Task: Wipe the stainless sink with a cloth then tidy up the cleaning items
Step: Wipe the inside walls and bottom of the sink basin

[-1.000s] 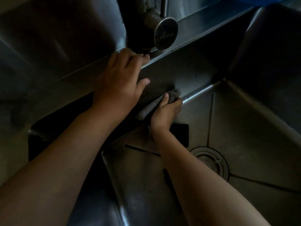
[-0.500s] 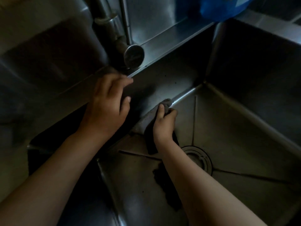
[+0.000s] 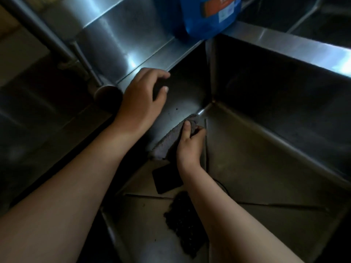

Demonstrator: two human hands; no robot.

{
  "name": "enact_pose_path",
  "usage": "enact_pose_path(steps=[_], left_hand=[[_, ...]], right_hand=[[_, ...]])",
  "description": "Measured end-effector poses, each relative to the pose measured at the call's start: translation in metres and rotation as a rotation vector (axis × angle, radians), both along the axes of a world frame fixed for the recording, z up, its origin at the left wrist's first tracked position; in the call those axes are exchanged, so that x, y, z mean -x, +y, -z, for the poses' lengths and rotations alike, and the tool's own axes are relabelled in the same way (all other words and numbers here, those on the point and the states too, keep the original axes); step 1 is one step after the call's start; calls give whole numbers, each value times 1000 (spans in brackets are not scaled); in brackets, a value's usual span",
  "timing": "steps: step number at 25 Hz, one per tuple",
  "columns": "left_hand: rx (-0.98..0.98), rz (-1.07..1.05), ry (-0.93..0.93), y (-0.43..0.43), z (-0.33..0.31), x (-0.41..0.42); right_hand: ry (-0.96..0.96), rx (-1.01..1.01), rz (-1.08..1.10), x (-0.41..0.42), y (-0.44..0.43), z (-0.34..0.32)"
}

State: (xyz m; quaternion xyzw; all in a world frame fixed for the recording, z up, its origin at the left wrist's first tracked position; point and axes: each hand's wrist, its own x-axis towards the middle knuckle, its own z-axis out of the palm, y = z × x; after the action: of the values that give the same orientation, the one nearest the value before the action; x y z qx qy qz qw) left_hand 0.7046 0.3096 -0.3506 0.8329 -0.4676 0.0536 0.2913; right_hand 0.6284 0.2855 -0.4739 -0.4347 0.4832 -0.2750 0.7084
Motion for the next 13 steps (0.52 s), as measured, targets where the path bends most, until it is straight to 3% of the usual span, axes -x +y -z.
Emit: enact_pose_path(steps=[4, 9, 13], left_hand=[[-33, -14, -78, -17, -8, -11], [-309, -45, 2, -29, -14, -21], [-555, 53, -57, -37, -39, -41]], right_hand=[[0, 9, 37, -5, -14, 0], [-156, -79, -3, -30, -10, -14], [-156, -73, -19, -44, 2, -20]])
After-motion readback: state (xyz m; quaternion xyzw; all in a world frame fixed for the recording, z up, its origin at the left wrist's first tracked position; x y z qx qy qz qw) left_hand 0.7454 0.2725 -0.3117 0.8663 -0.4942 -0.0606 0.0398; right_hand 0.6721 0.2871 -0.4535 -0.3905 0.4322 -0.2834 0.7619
